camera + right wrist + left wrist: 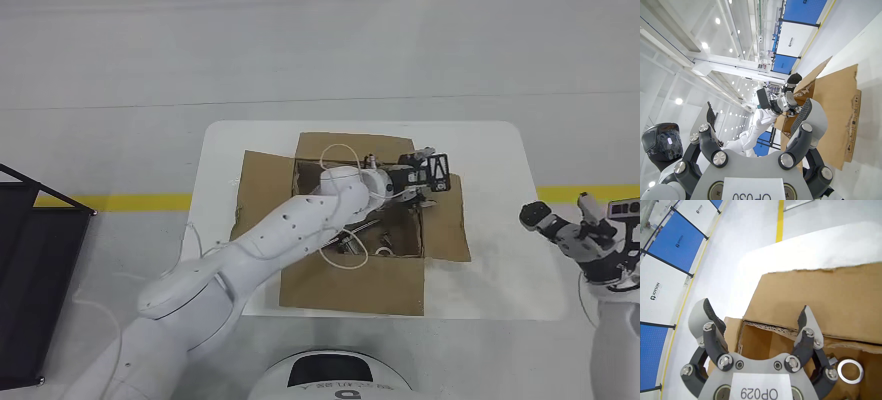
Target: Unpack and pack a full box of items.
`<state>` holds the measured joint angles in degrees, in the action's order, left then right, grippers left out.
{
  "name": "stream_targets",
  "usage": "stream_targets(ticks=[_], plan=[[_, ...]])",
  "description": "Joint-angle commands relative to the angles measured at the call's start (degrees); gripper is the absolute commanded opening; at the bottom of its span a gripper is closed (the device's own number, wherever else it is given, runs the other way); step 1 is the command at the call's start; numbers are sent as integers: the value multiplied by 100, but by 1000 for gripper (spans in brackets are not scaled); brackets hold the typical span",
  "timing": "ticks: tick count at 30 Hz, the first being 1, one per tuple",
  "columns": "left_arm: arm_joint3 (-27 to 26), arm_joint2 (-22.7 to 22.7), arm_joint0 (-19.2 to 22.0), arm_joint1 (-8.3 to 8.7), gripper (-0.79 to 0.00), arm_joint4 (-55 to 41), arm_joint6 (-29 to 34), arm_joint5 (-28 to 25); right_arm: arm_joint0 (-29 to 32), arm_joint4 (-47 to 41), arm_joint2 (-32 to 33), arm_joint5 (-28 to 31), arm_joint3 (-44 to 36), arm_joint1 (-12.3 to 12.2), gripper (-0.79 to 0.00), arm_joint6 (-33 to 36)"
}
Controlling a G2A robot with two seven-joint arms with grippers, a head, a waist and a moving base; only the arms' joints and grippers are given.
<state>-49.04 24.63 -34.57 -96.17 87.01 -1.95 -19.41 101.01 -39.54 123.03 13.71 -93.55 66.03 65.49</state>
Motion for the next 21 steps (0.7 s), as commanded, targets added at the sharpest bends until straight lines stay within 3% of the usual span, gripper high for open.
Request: stream_targets(ticks=[1,6,11,15,18,21], plan=[[91,48,31,-58,0,-57,-236,108,-141,148,-119,-78,1,-24,0,61],[-61,461,-18,13,0,-165,-824,538,-434,488,-359,-210,-191,-79,0,156],[-838,1344,-535,436,0,-19,-1203,1012,-623,846,-536,-404,-494,-137,0,224],[-2084,2454,-1541,945,0,318,-1262,1095,-771,1225,-750,-585,-771,-179,0,173],[-3260,3403,-2617,1291,0,554,-1254,974,-804,1467,-930,-686,-1047,-200,0,143],[-4294,4262,-3680,1524,0,549,-1294,818,-829,1653,-1096,-844,-1333,-219,0,79]])
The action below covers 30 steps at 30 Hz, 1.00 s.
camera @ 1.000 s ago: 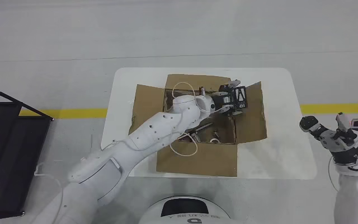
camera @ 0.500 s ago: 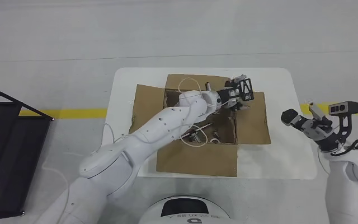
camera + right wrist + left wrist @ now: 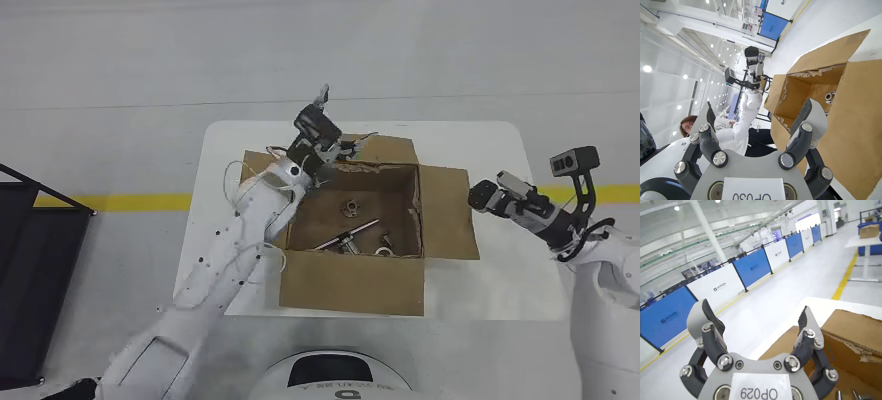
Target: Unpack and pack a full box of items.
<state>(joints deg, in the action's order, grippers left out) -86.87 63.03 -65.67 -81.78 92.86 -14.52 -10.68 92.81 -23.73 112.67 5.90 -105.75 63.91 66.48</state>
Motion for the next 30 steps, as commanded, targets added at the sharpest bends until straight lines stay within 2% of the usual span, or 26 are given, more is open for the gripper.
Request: stream_targets(ticks=[1,4,7,15,19,22,25,28,30], plan=[[-779,664,-885,140,0,-86,-80,-123,-11,164,-114,-129,-206,-14,0,-55],[-1295,1276,-1624,253,0,-402,-207,-316,-3,416,-212,-226,-448,-27,0,-191],[-1501,1687,-2044,318,0,-677,-219,-482,-3,416,-212,-226,-448,-27,0,-191],[-1524,1711,-2041,320,0,-689,-211,-441,-9,506,-273,-266,-491,-31,0,-192],[-1601,2296,-2235,379,0,-866,-131,-239,-323,2106,-1196,-736,-1323,-80,0,-408],[-1505,2827,-2387,433,0,-1210,-22,-320,-505,3125,-2072,-1067,-1748,-82,0,-599],[-1323,3212,-2442,484,0,-1400,48,-506,-793,4217,-2909,-1592,-1827,-62,0,-980],[-1100,3415,-2401,523,0,-1530,98,-712,-1096,5262,-3773,-2200,-1754,-19,0,-1247],[-1020,3452,-2368,534,0,-1580,126,-782,-1130,5386,-3846,-2287,-1741,-15,0,-1272]])
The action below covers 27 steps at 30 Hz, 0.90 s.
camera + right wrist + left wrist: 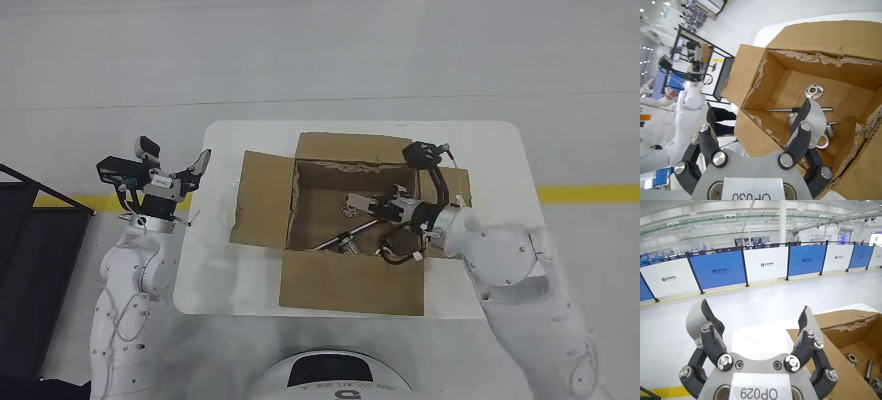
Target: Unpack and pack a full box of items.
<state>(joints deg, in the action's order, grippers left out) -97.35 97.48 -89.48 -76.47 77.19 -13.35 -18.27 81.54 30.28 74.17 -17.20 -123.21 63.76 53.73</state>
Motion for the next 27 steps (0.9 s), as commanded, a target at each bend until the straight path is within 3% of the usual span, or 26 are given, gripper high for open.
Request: stream_targets(ticks=[1,5,7,11,16,22,25,27], plan=[[29,7,13,3,0,-13,9,-23,-3,-16,4,23,4,0,0,4],[29,7,13,3,0,-13,9,-23,-3,-16,4,23,4,0,0,4],[29,7,13,3,0,-13,9,-23,-15,582,-37,-174,136,-20,0,-57],[29,7,13,3,0,-13,9,-23,-667,2154,-1313,-886,580,83,0,256],[29,7,13,3,0,-13,9,-23,-1932,3366,-3007,-2095,1891,509,0,465],[29,7,13,3,0,-13,9,-23,-2824,3468,-3837,-2893,3138,1018,0,443],[29,7,13,3,0,-13,9,-23,-3039,3419,-4022,-2953,3658,1208,-160,383],[29,7,13,3,0,-13,9,-23,-3147,3293,-4096,-2910,3974,1323,-219,426]])
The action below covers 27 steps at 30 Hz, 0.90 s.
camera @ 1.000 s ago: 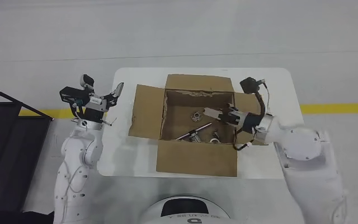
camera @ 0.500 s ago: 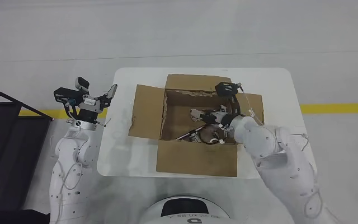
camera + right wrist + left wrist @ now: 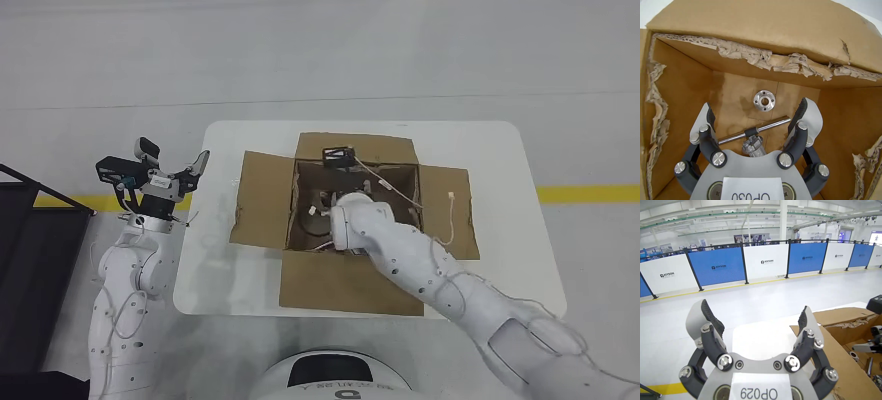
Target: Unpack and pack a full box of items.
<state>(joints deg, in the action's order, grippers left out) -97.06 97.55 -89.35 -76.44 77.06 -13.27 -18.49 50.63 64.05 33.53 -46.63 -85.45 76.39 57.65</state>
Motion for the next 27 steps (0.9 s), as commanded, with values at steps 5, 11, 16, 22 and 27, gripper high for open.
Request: stream_targets(ticks=[5,11,16,22,27], plan=[[0,0,0,0,0,0,0,0,-249,-300,-113,47,987,302,-369,48],[0,0,0,0,0,0,0,0,-335,-461,-208,33,1536,539,-376,34],[0,0,0,0,0,0,0,0,-349,-524,-186,-103,1873,684,-351,-102],[0,0,0,0,0,0,0,0,-330,-466,-111,-197,1999,775,-403,-196],[0,0,0,0,0,0,0,0,-351,-360,-103,-232,2164,859,-419,-231]])
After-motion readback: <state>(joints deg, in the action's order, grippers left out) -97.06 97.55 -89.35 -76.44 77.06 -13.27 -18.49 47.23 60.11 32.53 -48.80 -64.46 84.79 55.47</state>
